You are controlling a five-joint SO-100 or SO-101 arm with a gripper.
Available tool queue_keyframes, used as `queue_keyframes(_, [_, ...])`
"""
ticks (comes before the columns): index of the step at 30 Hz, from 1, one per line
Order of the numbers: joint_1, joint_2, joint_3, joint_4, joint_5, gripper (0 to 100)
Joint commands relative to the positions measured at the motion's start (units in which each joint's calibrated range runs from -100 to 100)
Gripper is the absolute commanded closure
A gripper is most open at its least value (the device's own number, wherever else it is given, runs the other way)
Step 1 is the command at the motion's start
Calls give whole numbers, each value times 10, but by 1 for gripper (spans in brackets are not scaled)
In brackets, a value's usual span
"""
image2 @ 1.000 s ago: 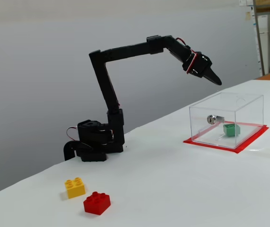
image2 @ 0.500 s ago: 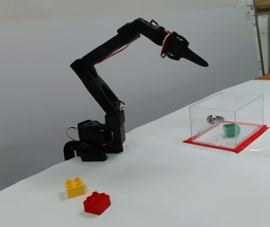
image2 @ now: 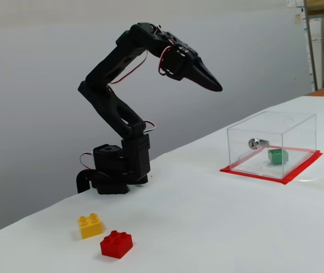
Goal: Pick the green lego brick and place it into the transparent box
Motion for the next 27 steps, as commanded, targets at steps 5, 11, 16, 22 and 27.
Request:
queue_keyframes(5, [97,-140,182,-6,1,99])
queue_keyframes(11, [133,-260,358,-93,2,99])
queue_keyframes(16, [134,-363,483,-165,2,99])
queue_keyframes(22, [134,-473,601,-202,2,99])
queue_keyframes(27, [132,-534,669,-204,0,99])
